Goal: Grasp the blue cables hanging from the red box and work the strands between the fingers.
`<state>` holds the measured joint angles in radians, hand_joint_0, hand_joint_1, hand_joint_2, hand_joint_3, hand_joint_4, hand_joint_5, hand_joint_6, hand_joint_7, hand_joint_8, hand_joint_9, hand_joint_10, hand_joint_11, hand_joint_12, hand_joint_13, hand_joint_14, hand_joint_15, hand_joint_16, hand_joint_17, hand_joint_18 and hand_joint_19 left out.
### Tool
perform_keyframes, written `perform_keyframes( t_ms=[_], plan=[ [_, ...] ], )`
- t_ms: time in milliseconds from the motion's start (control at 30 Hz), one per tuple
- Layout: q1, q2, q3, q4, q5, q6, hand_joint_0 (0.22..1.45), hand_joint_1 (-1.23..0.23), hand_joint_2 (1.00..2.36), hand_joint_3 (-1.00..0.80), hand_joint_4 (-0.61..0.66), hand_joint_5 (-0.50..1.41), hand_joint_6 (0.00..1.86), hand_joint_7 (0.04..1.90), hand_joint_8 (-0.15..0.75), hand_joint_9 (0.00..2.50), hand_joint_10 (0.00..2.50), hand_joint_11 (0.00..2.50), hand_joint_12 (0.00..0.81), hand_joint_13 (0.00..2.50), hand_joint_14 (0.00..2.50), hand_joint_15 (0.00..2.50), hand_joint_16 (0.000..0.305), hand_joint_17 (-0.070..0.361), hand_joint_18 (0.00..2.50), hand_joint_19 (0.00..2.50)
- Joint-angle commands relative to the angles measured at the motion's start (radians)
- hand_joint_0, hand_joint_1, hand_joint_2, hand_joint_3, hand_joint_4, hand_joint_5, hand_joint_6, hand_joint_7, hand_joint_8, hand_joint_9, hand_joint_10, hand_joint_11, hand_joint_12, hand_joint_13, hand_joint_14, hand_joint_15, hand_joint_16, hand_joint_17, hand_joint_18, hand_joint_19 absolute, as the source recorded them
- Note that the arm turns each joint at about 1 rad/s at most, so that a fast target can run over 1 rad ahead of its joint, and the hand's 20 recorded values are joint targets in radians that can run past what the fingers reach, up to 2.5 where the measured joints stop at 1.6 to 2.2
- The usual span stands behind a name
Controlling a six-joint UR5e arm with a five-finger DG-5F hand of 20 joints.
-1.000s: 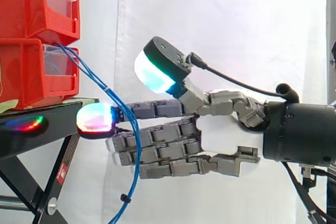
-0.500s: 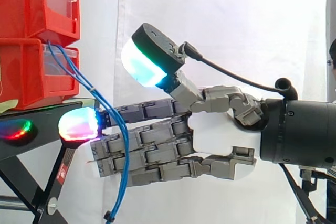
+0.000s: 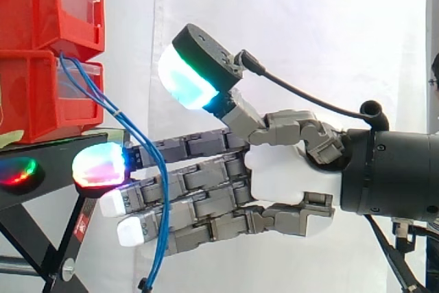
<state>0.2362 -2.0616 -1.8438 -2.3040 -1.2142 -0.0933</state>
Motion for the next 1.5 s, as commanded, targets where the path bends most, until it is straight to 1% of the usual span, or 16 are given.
perform_keyframes(
  t_ms=[0,133,200,233,300,533,833,1033,1133,1200,1267,1333,1367,1433,1467],
  plan=[
    [0.000,0.000,0.000,0.000,-0.001,0.003,0.67,-0.59,1.00,-1.00,0.22,-0.23,0.00,0.61,0.384,0.71,0.01,0.29,0.415,0.86,0.02,0.52,0.052,0.117,0.61,0.20],
    [0.000,0.000,0.000,0.000,-0.001,0.010,0.67,-0.59,1.00,-1.00,0.22,-0.22,0.00,0.61,0.384,0.72,0.01,0.29,0.414,0.86,0.02,0.52,0.052,0.116,0.62,0.21],
    [0.000,0.000,0.006,0.000,-0.001,0.012,0.67,-0.59,1.00,-1.00,0.22,-0.22,0.00,0.61,0.384,0.72,0.01,0.30,0.414,0.86,0.02,0.52,0.052,0.116,0.62,0.20],
    [0.000,0.000,0.006,0.000,0.004,0.012,0.67,-0.59,1.00,-1.00,0.22,-0.22,0.00,0.61,0.382,0.72,0.01,0.29,0.413,0.87,0.02,0.52,0.051,0.116,0.62,0.20],
    [0.000,0.000,0.009,0.000,0.004,0.009,0.68,-0.59,1.00,-1.00,0.22,-0.22,0.00,0.61,0.388,0.76,0.01,0.37,0.414,0.89,0.02,0.56,0.051,0.115,0.63,0.21],
    [0.000,0.000,0.015,0.000,0.005,0.000,0.68,-0.59,1.00,-1.00,0.22,-0.21,0.00,0.62,0.393,0.81,0.01,0.46,0.422,0.94,0.02,0.63,0.051,0.116,0.66,0.24],
    [0.002,0.000,0.018,0.000,0.004,0.000,0.68,-0.59,1.00,-1.00,0.22,-0.19,0.00,0.63,0.401,0.92,0.02,0.71,0.436,1.03,0.02,0.78,0.052,0.116,0.70,0.30],
    [0.002,0.000,0.026,-0.002,0.001,0.001,0.69,-0.59,1.00,-1.00,0.23,-0.17,0.01,0.64,0.403,1.00,0.02,0.92,0.449,1.11,0.02,0.95,0.056,0.126,0.85,0.44],
    [0.002,0.000,0.029,-0.006,0.001,0.001,0.69,-0.59,1.00,-1.00,0.23,-0.17,0.01,0.64,0.393,1.04,0.02,1.09,0.439,1.19,0.02,1.13,0.058,0.130,0.92,0.57],
    [0.002,0.000,0.035,-0.015,-0.001,0.001,0.69,-0.59,1.00,-1.00,0.24,-0.16,0.01,0.64,0.390,1.06,0.01,1.15,0.428,1.22,0.02,1.21,0.060,0.135,0.98,0.65],
    [0.002,0.000,0.037,-0.023,-0.004,0.003,0.70,-0.59,1.00,-1.00,0.24,-0.15,0.01,0.65,0.381,1.09,0.01,1.23,0.420,1.28,0.01,1.32,0.063,0.142,1.06,0.80],
    [0.002,0.000,0.040,-0.029,-0.008,0.004,0.70,-0.60,1.00,-1.00,0.25,-0.15,0.01,0.65,0.370,1.13,0.01,1.34,0.408,1.34,0.01,1.46,0.064,0.144,1.19,0.98],
    [0.002,0.000,0.040,-0.034,-0.010,0.004,0.70,-0.60,1.00,-1.00,0.25,-0.14,0.01,0.66,0.358,1.15,0.01,1.40,0.398,1.37,0.00,1.56,0.063,0.141,1.26,1.13],
    [0.002,0.000,0.041,-0.051,-0.016,0.009,0.70,-0.60,1.00,-1.00,0.25,-0.13,0.01,0.66,0.348,1.17,0.03,1.50,0.397,1.34,0.28,1.52,0.060,0.136,1.34,1.27],
    [0.002,0.002,0.043,-0.055,-0.015,0.013,0.70,-0.60,1.00,-1.00,0.25,-0.12,0.01,0.67,0.338,1.15,0.15,1.52,0.392,1.31,0.52,1.45,0.058,0.129,1.38,1.42]
  ],
)
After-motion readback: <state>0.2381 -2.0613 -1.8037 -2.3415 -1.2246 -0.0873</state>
